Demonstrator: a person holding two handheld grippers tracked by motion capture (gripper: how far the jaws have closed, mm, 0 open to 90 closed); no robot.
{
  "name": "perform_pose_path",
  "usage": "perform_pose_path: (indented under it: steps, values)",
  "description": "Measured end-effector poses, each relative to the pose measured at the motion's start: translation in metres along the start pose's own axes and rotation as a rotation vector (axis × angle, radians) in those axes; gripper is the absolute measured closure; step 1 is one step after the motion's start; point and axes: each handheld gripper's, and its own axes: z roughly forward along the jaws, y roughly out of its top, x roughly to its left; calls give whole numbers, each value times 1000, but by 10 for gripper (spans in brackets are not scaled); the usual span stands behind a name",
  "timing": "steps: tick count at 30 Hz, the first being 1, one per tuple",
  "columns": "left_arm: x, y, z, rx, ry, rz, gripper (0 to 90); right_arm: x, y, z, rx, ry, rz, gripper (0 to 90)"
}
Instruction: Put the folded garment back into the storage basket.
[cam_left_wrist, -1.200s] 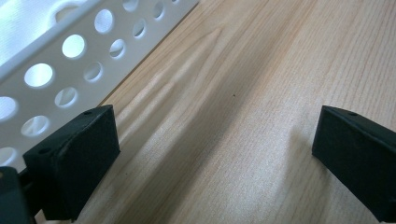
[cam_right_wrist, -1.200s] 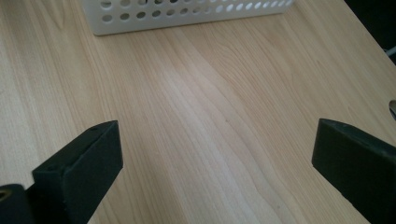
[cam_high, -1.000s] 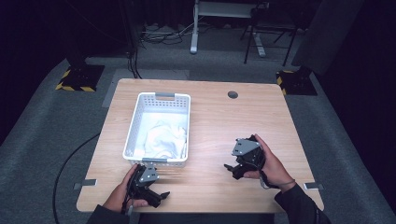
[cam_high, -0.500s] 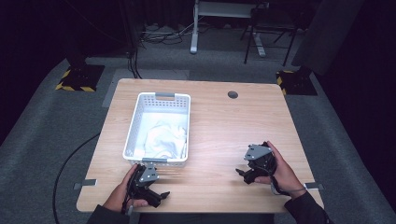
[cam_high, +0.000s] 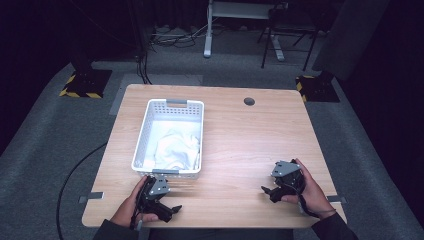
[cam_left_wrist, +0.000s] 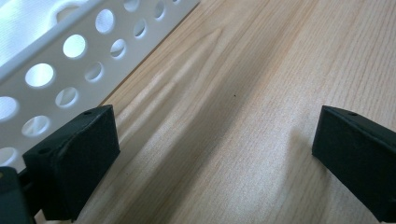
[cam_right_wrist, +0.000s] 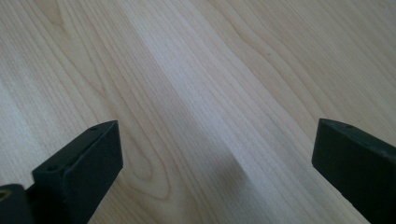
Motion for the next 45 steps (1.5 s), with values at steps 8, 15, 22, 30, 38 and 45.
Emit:
perform_pose_path:
  steps: [8, 15, 22, 30, 38, 45]
  values:
    - [0, 0, 0, 0, 0, -1, 5, -1, -16, -3, -1, 9, 38, 19]
    - [0, 0, 0, 0, 0, -1, 5, 0, -27, -6, -14, 14, 63, 19]
    - [0, 0, 0, -1, -1, -4, 5, 0, -41, -11, -41, 28, 99, 19]
    - [1, 1, 1, -2, -2, -5, 4, -2, -59, -16, -79, 57, 171, 16]
    - [1, 1, 1, -1, -1, -4, 4, -7, -78, -19, -116, 98, 280, 3]
    - [1, 1, 1, -2, 1, -5, 5, -8, -80, -20, -115, 94, 284, 2]
